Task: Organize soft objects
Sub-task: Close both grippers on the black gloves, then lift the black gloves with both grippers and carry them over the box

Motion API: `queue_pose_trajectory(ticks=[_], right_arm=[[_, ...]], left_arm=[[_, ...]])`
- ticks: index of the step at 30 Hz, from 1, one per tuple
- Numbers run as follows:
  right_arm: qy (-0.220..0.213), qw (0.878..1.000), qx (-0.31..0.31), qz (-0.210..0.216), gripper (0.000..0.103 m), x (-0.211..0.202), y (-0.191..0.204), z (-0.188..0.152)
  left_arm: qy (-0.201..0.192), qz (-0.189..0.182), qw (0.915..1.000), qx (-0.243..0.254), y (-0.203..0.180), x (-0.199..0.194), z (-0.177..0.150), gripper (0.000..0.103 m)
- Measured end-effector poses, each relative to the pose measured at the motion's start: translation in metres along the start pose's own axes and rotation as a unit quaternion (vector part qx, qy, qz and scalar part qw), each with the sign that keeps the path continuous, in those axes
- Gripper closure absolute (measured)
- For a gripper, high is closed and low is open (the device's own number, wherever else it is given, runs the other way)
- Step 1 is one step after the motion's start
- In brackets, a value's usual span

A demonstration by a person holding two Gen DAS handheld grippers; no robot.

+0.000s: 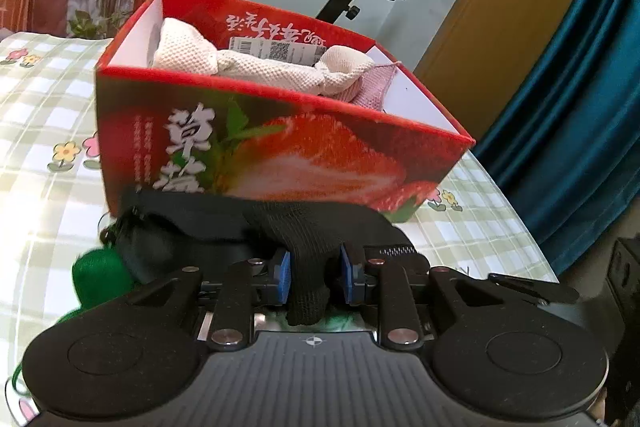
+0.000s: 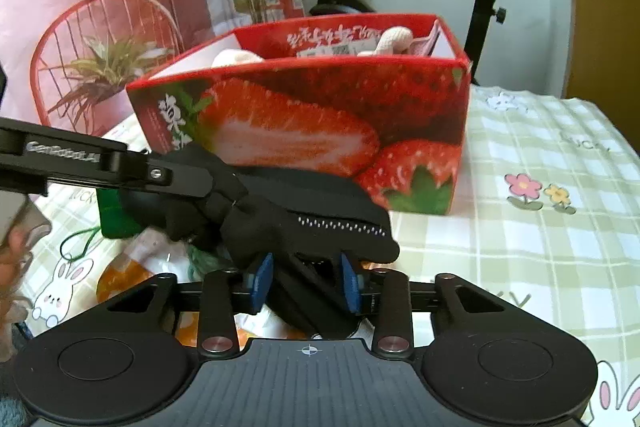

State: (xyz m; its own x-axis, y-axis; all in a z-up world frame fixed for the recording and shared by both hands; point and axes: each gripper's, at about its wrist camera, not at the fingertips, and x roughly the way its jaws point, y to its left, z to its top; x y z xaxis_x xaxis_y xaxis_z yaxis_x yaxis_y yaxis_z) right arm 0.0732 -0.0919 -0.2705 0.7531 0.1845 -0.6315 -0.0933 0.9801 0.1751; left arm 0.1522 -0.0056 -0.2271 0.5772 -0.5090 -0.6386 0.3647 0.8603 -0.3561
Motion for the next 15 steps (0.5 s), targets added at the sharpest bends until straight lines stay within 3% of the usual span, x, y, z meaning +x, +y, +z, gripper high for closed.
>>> queue_pose_trajectory(ticks=[5, 8, 15], right_arm=[[-0.004, 1.0, -0.001, 0.007, 0.089, -0.007, 0.005, 0.002], [-0.015, 1.0, -0.007, 0.011, 0.093, -0.015, 0.011, 0.005], [-0.048, 0.999, -0.015, 0.012, 0.094, -0.038, 0.02, 0.015]], left_arm=[[-0.009, 0.01, 0.9999, -0.003, 0.001, -0.013, -0.009, 0.077], [-0.018, 0.016, 0.9997, 0.001, -0.002, -0.021, -0.009, 0.077], [-0.048, 0.018, 0.9986, 0.017, -0.013, -0.046, -0.009, 0.077]])
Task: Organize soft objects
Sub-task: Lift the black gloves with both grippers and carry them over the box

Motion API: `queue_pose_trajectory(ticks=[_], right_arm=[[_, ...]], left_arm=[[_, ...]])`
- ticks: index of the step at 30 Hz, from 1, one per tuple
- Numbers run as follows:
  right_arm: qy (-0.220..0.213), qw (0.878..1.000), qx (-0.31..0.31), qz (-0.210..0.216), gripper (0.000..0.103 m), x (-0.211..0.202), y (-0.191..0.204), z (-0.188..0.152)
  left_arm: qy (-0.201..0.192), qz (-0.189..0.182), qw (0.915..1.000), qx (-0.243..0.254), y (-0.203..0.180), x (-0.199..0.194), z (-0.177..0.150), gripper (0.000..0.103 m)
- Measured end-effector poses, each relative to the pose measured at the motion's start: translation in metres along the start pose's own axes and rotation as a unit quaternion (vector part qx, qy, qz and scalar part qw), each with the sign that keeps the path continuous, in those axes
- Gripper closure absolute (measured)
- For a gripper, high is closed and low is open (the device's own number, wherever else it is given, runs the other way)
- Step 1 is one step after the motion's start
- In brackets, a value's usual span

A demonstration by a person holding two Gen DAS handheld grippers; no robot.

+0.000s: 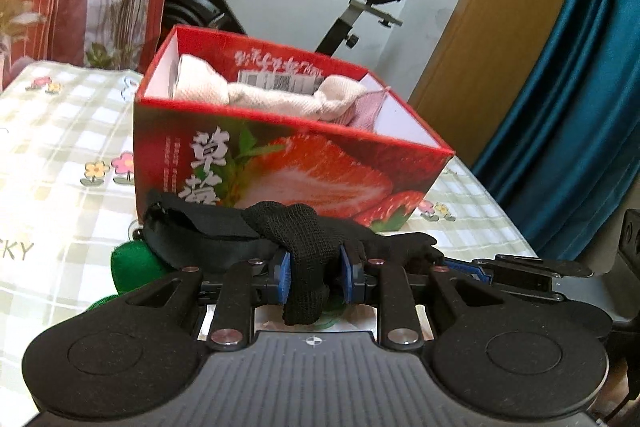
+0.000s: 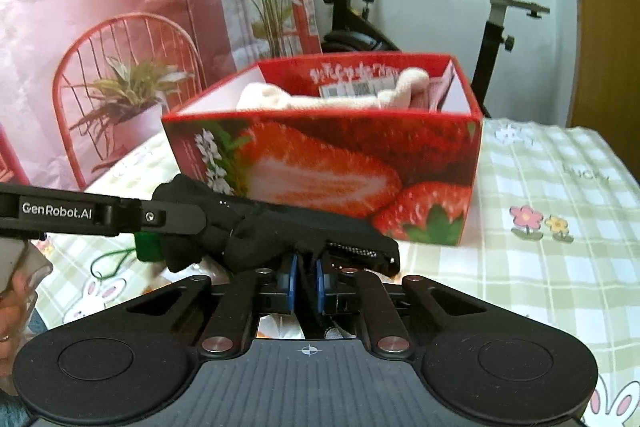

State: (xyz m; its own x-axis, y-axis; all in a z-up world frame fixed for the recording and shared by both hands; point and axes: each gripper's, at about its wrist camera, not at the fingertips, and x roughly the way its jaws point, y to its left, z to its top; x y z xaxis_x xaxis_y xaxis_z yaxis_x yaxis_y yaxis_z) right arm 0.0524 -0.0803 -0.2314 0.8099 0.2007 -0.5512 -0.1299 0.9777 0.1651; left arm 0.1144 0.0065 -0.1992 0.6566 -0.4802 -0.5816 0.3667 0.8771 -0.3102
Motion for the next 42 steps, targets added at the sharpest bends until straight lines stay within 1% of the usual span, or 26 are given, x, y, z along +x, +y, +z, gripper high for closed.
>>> queue_pose_trajectory(ticks=[7, 15, 21, 27, 35, 38, 42], right_arm=[[-0.027, 1.0, -0.013, -0.002, 0.094, -0.017, 0.01, 0.014], [-0.056, 0.998, -0.035, 0.0, 0.094, -0.029, 0.018, 0.043], [-0.073, 0.996, -0.051, 0.006, 0.094, -0.027, 0.021, 0.074], [-0.087, 0.994, -0.065, 0.01, 0.094, -0.011, 0.017, 0.11], [-0.092, 0.993, -0.074, 0.005, 0.094, 0.025, 0.006, 0.154], [-0.079, 0.994, -0.074, 0.002, 0.094, 0.044, -0.002, 0.164], [-0.044, 0.997, -0.062, 0.0, 0.094, 0.072, -0.016, 0.164]], left_arm=[[-0.029, -0.002, 0.9995, 0.009, -0.007, -0.019, 0.008, 0.077], [-0.061, -0.004, 0.998, 0.018, -0.008, -0.035, 0.026, 0.077], [-0.073, -0.007, 0.9972, 0.014, -0.003, -0.037, 0.051, 0.077], [-0.081, -0.012, 0.9966, 0.01, 0.004, -0.031, 0.082, 0.077], [-0.074, -0.013, 0.9972, 0.0, 0.016, 0.0, 0.129, 0.077], [-0.055, -0.011, 0.9984, -0.005, 0.021, 0.015, 0.138, 0.077], [-0.01, -0.007, 0.9999, -0.006, 0.029, 0.042, 0.141, 0.076]])
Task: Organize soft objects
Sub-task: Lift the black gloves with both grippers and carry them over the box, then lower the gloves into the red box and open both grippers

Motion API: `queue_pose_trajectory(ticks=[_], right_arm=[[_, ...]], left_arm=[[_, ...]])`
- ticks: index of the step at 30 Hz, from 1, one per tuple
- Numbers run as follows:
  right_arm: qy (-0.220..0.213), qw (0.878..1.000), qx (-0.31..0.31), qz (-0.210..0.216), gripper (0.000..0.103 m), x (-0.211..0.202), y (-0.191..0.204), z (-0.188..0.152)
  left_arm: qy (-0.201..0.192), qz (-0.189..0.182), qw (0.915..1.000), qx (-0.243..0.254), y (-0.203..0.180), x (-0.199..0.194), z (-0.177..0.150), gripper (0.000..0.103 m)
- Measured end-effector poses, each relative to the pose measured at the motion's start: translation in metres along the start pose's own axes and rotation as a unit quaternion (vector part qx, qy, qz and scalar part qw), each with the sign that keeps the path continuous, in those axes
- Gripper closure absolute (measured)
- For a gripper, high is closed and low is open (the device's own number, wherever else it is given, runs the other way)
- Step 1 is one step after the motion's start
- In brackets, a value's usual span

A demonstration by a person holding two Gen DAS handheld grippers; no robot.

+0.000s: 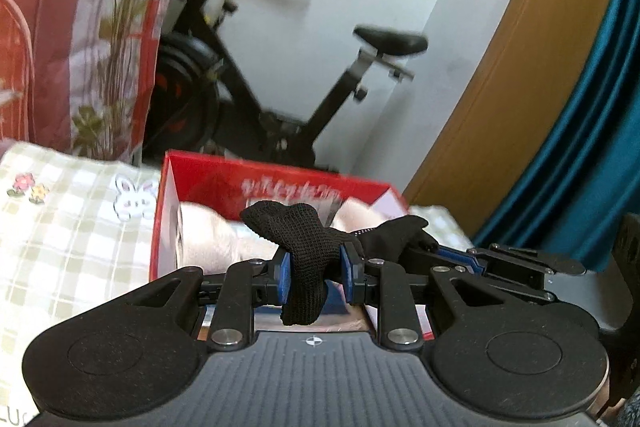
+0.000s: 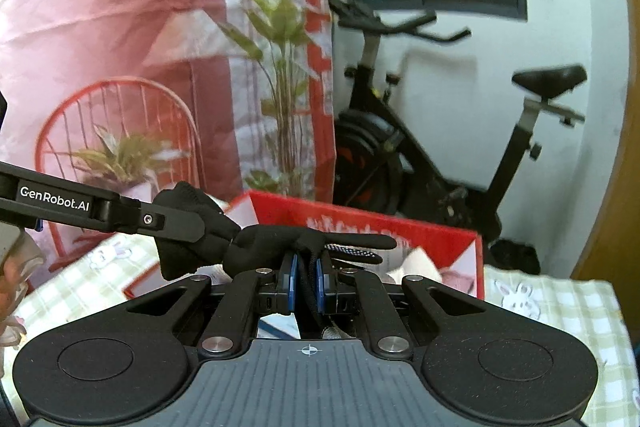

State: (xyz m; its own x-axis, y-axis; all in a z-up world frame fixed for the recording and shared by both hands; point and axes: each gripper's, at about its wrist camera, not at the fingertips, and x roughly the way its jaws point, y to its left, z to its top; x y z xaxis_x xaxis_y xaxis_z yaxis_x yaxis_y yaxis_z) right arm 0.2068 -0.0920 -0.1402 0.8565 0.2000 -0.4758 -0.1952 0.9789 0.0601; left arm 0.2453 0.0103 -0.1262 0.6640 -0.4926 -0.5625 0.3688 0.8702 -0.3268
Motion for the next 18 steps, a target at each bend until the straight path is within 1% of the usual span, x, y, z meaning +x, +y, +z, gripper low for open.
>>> queue_pose_trajectory(ticks=[5, 8, 11, 14, 18], right_arm=[[0.05, 0.999, 0.016, -0.001, 0.094, 0.03, -0.011, -0.018], [0.074, 0.997, 0.028, -0.002, 0.094, 0.043, -0.016, -0.027], [0.089, 0.995, 0.037, -0.007, 0.094, 0.053, -0.022, -0.034], [0.097, 0.994, 0.046, -0.013, 0.094, 0.061, -0.027, -0.037], [0.103, 0.993, 0.05, -0.025, 0.094, 0.068, -0.031, -0.04]], left_arm=[[0.056, 0.007, 0.9984, -0.005, 0.011, 0.031, -0.007, 0.076], [0.082, 0.011, 0.9966, -0.008, 0.015, 0.046, -0.011, 0.076], [0.093, 0.014, 0.9955, -0.007, 0.017, 0.055, -0.013, 0.075], [0.098, 0.02, 0.995, 0.006, 0.015, 0.059, -0.014, 0.072], [0.097, 0.037, 0.9944, 0.018, 0.015, 0.06, -0.013, 0.062]])
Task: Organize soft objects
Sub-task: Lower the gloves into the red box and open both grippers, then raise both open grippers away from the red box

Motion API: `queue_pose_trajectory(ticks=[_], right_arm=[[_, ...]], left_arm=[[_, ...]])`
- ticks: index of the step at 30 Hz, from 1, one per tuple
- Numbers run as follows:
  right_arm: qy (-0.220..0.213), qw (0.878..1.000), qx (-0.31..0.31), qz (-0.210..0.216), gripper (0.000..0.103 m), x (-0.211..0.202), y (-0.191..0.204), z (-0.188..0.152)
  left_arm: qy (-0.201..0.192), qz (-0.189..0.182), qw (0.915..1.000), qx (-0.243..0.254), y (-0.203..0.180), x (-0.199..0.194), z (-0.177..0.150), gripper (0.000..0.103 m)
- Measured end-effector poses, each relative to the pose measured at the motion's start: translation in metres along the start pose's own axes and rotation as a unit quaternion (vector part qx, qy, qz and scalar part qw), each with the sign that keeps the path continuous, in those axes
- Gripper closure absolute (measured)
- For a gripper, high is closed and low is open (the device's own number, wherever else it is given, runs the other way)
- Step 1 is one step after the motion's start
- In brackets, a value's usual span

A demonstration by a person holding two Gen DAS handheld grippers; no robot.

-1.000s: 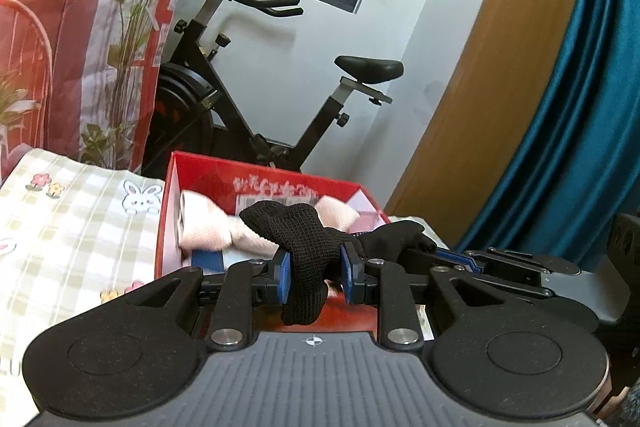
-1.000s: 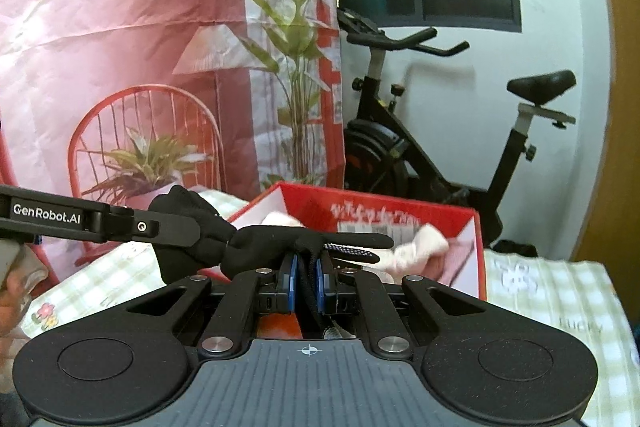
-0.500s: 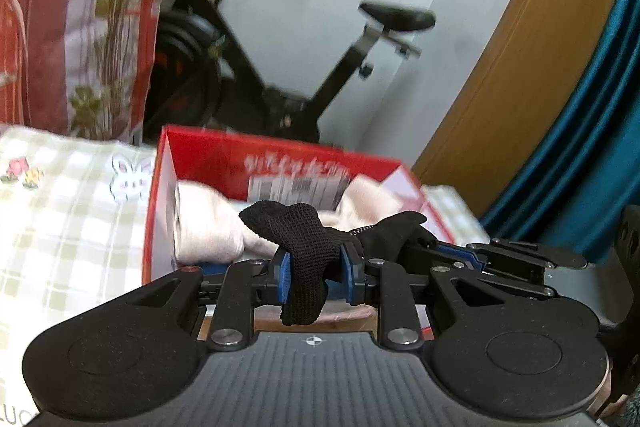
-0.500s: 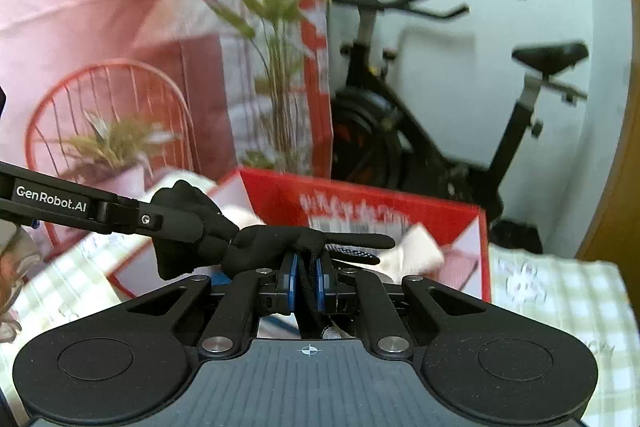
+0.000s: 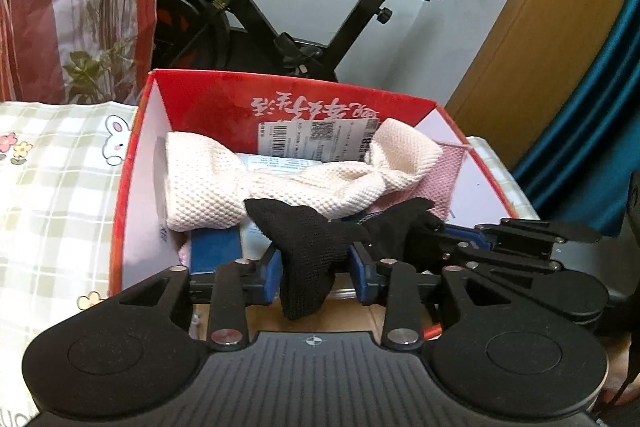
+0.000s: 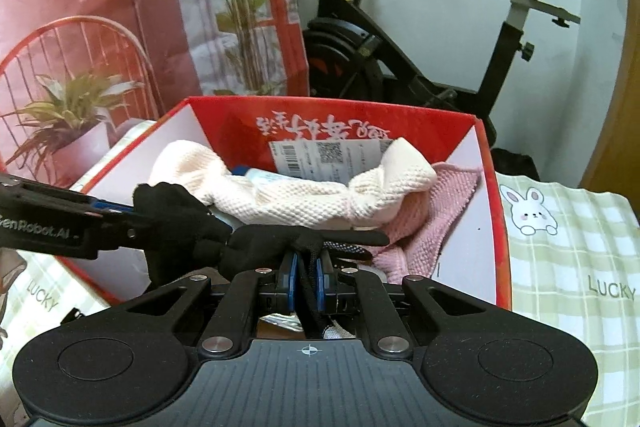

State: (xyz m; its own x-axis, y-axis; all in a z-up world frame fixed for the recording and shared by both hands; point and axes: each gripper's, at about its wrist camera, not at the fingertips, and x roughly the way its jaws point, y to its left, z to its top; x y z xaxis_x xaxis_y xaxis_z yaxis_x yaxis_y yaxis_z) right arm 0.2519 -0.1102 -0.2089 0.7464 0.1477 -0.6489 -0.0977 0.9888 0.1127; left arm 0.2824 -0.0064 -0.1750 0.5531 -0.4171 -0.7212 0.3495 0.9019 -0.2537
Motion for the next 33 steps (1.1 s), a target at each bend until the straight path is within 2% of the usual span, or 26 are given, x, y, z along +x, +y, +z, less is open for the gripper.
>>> queue_pose_trajectory(ticks=[3, 7, 12, 16, 24, 30, 33], right_arm=[[-0.005, 1.0, -0.001, -0.008, 0.089, 0.0, 0.0, 0.001], [-0.041, 0.998, -0.024, -0.03, 0.075, -0.015, 0.007, 0.002], [-0.068, 0.997, -0.027, -0.026, 0.073, -0.038, 0.01, 0.005], [-0.094, 0.995, -0.019, -0.011, 0.066, -0.06, 0.012, -0.001], [-0.121, 0.993, -0.006, 0.0, 0.066, -0.097, 0.016, -0.032], [-0.139, 0.99, 0.006, -0.002, 0.066, -0.114, 0.02, -0.058], [-0.144, 0.99, -0.005, -0.005, 0.066, -0.117, 0.024, -0.07]], left_arm=[[-0.004, 0.013, 0.9999, 0.0, 0.001, -0.001, 0.002, 0.051], [-0.017, 0.021, 0.9996, 0.003, 0.002, -0.014, 0.004, 0.049], [-0.04, 0.029, 0.9986, 0.02, -0.004, -0.037, 0.004, 0.046], [-0.063, 0.033, 0.9967, 0.04, -0.009, -0.06, -0.004, 0.044], [-0.09, 0.035, 0.994, 0.052, -0.007, -0.097, -0.03, 0.044], [-0.091, 0.039, 0.9945, 0.033, 0.005, -0.107, -0.057, 0.044], [-0.095, 0.057, 0.9938, 0.013, 0.012, -0.108, -0.07, 0.045]])
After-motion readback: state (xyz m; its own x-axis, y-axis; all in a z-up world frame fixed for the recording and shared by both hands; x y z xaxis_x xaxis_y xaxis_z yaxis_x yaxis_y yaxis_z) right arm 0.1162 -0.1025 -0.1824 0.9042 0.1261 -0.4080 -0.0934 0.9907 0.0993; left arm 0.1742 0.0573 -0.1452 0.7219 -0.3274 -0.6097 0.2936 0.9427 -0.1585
